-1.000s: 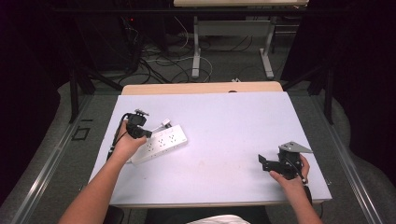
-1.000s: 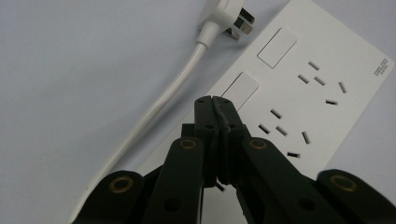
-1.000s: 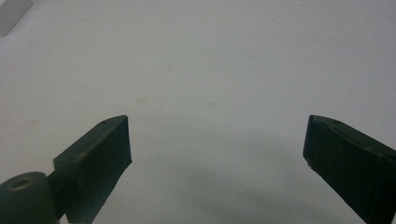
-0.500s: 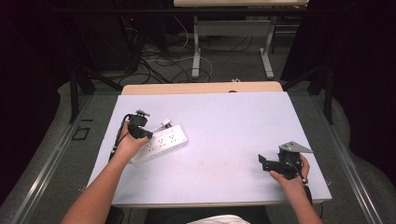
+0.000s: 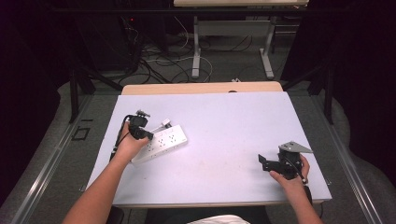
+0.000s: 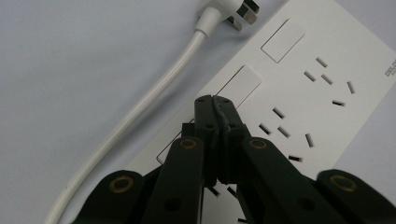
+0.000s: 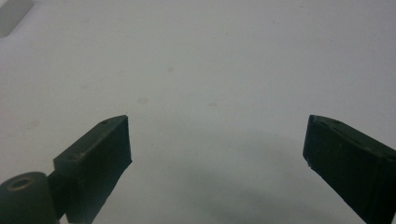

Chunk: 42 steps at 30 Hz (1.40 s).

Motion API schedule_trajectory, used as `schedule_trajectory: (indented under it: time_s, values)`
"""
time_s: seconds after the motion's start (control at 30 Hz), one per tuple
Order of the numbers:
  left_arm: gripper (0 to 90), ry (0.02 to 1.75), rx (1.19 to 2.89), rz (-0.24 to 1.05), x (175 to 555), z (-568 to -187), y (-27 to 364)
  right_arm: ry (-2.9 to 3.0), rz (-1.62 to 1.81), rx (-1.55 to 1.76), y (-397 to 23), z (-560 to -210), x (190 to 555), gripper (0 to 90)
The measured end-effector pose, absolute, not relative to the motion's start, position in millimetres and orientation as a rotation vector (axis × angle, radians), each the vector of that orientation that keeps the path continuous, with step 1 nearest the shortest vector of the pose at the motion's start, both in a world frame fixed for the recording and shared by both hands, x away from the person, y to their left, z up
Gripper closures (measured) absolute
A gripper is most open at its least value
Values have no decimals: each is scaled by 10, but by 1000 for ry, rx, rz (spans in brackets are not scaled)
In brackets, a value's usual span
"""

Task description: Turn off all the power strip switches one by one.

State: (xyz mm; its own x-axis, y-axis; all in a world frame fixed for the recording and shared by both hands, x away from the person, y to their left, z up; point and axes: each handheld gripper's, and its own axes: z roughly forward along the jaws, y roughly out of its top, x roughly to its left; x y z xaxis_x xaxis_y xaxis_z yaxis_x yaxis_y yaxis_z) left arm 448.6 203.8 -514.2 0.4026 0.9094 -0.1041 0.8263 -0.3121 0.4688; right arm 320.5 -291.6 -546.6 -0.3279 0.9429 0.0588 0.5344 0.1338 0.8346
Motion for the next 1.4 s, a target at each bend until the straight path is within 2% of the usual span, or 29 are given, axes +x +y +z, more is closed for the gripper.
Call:
schedule_trajectory:
  time_s: [1.0, 1.4]
  values:
    - [877, 1492, 2153, 264, 4535, -5088, 1972, 1930, 1087, 1407, -2917, -5475, 3212, 72]
    - [869, 1458, 2160, 256, 4560, -5060, 1806, 1933, 1085, 1407, -2921, -5472, 3210, 72]
